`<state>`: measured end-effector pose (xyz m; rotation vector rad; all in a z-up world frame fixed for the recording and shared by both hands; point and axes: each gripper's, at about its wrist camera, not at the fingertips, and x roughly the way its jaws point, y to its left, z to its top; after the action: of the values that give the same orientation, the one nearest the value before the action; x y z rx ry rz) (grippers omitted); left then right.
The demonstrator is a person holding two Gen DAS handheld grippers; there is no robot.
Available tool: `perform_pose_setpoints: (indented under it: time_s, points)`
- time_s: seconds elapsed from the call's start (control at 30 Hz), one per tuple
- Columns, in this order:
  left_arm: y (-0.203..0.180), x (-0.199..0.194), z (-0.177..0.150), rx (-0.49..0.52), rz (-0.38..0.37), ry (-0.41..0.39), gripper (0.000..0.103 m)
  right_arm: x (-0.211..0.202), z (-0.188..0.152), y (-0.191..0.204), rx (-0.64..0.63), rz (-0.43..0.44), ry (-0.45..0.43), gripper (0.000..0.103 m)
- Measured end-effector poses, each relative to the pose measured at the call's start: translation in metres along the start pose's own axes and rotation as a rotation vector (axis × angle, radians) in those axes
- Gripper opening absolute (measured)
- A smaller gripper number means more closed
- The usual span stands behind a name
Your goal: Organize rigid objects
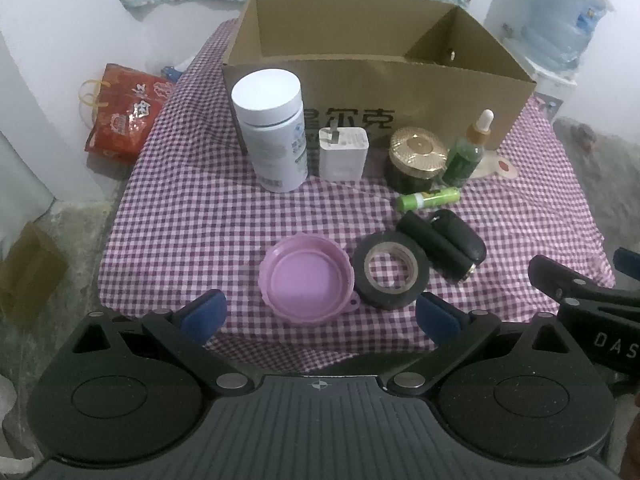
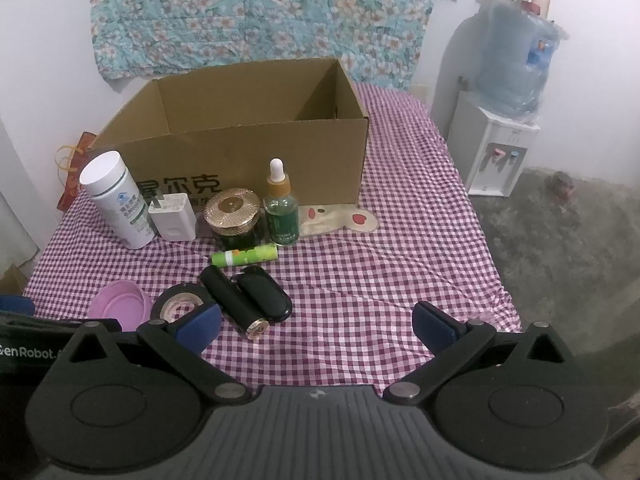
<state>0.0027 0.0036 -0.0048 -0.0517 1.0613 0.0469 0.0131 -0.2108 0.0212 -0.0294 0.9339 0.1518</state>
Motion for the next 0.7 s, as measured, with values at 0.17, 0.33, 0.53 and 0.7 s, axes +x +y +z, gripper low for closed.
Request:
perform_pose_setpoints:
  time_s: [0.17, 0.33, 0.53, 0.7]
  points:
    - [-0.006, 0.006, 0.003, 0.024, -0.019, -0.006, 0.101, 0.004, 0.001, -0.007, 0.021, 0.035, -0.002, 0.103]
    - [-0.015, 0.013, 0.008, 0.066, -0.049, -0.03, 0.102, 0.008, 0.003, -0.025, 0.069, 0.094, -0.023, 0.103]
    - [-0.03, 0.022, 0.014, 0.145, -0.108, -0.05, 0.099, 0.024, 0.01, -0.05, 0.146, 0.204, -0.031, 0.102]
    - [-0.041, 0.032, 0.018, 0.214, -0.171, -0.045, 0.092, 0.047, 0.018, -0.058, 0.169, 0.31, -0.006, 0.081]
